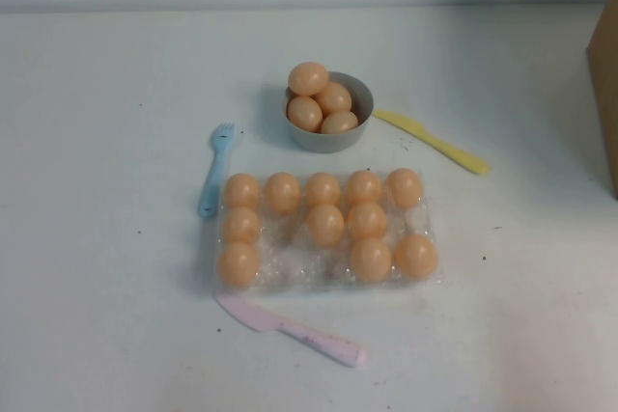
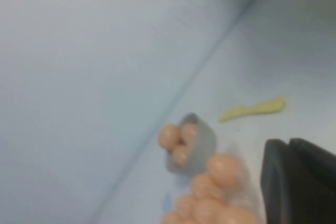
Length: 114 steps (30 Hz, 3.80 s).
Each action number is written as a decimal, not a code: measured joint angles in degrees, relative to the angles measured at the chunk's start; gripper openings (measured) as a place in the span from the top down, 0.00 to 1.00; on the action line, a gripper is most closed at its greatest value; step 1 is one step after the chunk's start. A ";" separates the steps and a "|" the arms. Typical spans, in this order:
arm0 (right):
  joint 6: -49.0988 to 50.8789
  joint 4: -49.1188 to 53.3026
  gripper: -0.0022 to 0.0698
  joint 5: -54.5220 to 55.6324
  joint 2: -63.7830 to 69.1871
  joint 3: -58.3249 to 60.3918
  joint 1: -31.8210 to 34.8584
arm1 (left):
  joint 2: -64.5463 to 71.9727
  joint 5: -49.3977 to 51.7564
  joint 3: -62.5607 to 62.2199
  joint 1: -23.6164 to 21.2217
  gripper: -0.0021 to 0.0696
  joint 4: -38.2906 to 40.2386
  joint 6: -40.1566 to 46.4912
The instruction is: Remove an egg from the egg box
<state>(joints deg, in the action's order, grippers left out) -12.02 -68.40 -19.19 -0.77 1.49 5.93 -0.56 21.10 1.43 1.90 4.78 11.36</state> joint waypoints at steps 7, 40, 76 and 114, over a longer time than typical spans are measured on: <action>-4.29 -15.70 0.99 10.16 0.00 0.00 0.00 | 0.00 0.00 0.00 0.00 0.98 0.00 0.00; -9.76 15.84 0.99 -4.57 20.19 -21.28 -0.51 | 0.00 0.00 0.00 0.00 0.98 0.00 0.00; -1.81 58.53 0.40 -51.21 107.48 -102.34 -27.32 | 0.00 0.00 0.00 0.00 0.98 0.00 0.00; -38.85 55.69 0.38 -45.82 122.29 -107.84 -42.21 | 0.00 0.00 0.00 0.00 0.98 0.00 0.00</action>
<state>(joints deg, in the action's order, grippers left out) -50.88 -12.71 -65.01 121.52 -106.36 -36.27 -0.56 21.10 1.43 1.90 4.78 11.36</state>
